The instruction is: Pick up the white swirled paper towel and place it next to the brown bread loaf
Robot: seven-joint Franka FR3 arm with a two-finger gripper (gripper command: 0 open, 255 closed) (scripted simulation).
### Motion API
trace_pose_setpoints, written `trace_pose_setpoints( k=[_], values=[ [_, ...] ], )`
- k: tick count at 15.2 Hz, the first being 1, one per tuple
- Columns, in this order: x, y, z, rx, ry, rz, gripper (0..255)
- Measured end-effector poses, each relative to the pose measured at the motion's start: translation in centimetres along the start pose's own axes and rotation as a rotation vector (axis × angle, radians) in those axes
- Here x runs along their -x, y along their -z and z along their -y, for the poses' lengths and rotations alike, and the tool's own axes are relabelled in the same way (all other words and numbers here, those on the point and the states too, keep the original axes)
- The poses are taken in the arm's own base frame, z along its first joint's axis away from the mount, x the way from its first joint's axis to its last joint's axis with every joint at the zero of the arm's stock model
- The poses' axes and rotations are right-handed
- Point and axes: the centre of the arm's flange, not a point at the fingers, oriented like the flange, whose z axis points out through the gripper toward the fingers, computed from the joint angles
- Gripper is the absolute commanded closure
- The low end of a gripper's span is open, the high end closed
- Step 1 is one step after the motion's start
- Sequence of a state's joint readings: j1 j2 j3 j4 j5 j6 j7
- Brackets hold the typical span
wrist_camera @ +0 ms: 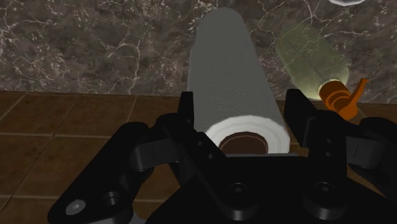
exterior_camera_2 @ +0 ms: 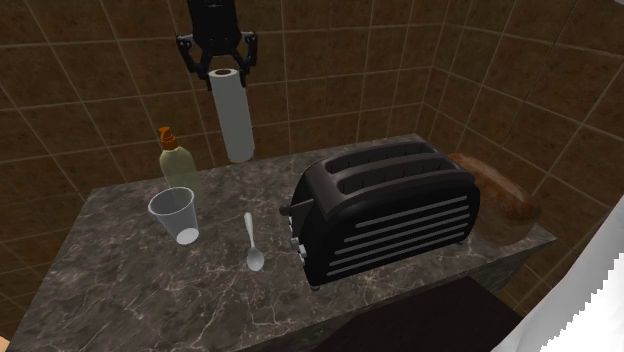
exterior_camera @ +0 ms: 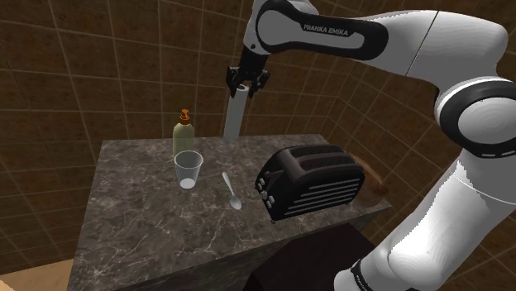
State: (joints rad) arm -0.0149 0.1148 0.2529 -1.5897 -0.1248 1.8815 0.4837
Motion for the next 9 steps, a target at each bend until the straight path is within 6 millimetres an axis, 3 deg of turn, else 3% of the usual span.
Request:
trace_pose_setpoints(
  k=[9],
  values=[
    [-1.1,4.8,-0.2,0.000,0.000,0.000,255]
  ],
)
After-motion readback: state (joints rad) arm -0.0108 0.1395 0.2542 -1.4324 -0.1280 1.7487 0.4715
